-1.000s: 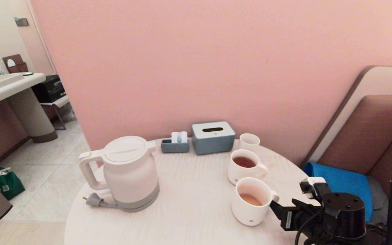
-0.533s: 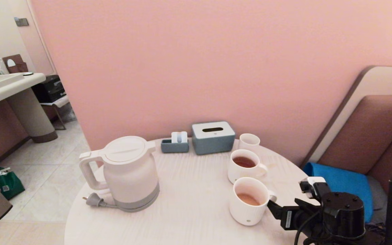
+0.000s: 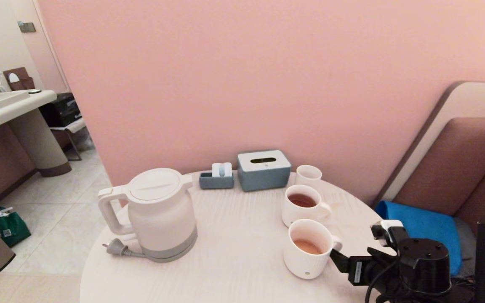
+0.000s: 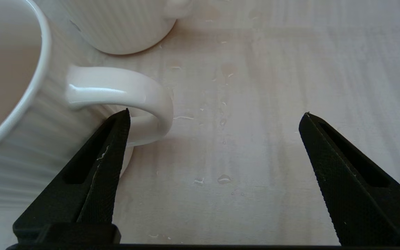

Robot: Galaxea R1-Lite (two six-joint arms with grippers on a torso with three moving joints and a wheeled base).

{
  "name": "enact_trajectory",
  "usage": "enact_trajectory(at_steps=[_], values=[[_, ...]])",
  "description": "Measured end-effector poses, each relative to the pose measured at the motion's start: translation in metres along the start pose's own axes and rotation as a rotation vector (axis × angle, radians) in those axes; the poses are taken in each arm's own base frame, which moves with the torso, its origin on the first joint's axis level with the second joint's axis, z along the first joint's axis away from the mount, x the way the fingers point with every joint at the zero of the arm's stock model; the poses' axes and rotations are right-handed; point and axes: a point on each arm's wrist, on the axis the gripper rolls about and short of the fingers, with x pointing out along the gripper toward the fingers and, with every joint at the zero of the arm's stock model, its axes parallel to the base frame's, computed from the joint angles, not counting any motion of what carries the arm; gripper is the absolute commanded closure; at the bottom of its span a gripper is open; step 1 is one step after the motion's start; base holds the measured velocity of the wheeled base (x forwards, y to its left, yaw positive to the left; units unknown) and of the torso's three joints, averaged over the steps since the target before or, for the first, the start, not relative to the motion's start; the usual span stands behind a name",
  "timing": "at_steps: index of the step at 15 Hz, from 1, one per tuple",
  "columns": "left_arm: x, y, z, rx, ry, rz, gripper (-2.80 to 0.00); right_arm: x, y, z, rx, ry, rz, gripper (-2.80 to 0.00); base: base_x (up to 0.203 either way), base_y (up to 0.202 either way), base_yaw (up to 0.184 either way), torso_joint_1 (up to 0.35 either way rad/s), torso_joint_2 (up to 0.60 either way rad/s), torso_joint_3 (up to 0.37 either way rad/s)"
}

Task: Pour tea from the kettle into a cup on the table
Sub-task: Pick up the cup

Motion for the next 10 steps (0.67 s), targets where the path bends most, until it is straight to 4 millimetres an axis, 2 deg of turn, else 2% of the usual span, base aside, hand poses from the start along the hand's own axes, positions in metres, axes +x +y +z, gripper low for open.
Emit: enact_trajectory(at_steps=[10], values=[[0.0, 0.0, 0.0, 0.0, 0.0, 0.0, 0.0, 0.0061, 0.0027, 0.0057, 0.009, -0.03, 0.005, -2.8, 0.0, 0.0, 0.0, 0.0, 0.0, 0.0]])
